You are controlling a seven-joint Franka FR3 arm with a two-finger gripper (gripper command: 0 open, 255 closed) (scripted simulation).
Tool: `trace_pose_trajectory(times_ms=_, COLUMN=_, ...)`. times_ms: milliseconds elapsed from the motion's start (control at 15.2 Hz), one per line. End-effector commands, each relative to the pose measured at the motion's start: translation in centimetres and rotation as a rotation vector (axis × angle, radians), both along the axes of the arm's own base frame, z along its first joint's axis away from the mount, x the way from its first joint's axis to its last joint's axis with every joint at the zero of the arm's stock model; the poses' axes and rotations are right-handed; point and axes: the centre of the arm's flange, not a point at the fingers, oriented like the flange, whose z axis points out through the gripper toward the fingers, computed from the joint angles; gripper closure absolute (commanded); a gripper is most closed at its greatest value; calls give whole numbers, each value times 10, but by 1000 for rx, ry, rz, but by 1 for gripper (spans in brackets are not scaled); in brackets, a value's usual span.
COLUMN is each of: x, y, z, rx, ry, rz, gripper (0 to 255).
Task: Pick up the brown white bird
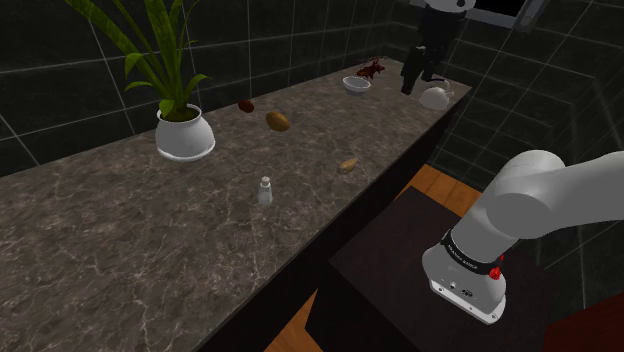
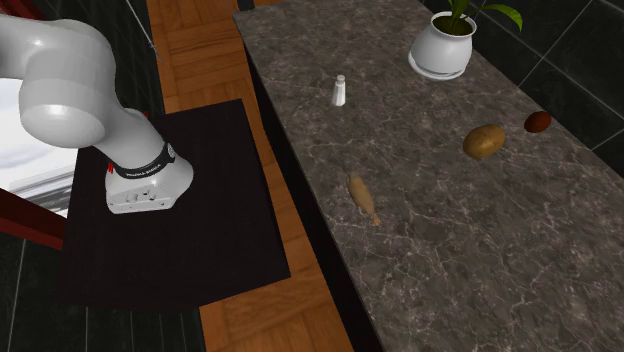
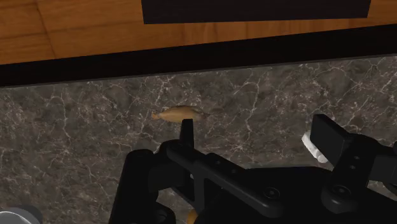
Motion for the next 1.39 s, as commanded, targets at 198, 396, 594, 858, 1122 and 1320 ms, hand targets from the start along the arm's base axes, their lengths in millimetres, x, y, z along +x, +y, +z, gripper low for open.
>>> trace_pose_trajectory(times_ms=198, x=26, y=-7, z=-31, rx=17, ry=2, rz=-105, gripper=0)
trace_pose_trajectory(times_ms=396, x=51, y=-16, z=-63, rx=35, ry=4, rz=-211, gripper=0)
trace_pose_trajectory(times_ms=594, x=74, y=-27, z=-95, rx=52, ry=6, rz=-316, gripper=0)
trace_pose_trajectory(times_ms=858, x=104, y=-45, z=-138, rx=75, ry=9, rz=-457, gripper=0)
trace_pose_trajectory(times_ms=1122, x=131, y=-65, z=-181, rx=99, ry=12, rz=-597, gripper=0)
trace_pose_trajectory(times_ms=1320, x=149, y=-83, z=-214, rx=116, ry=14, rz=-702, gripper=0)
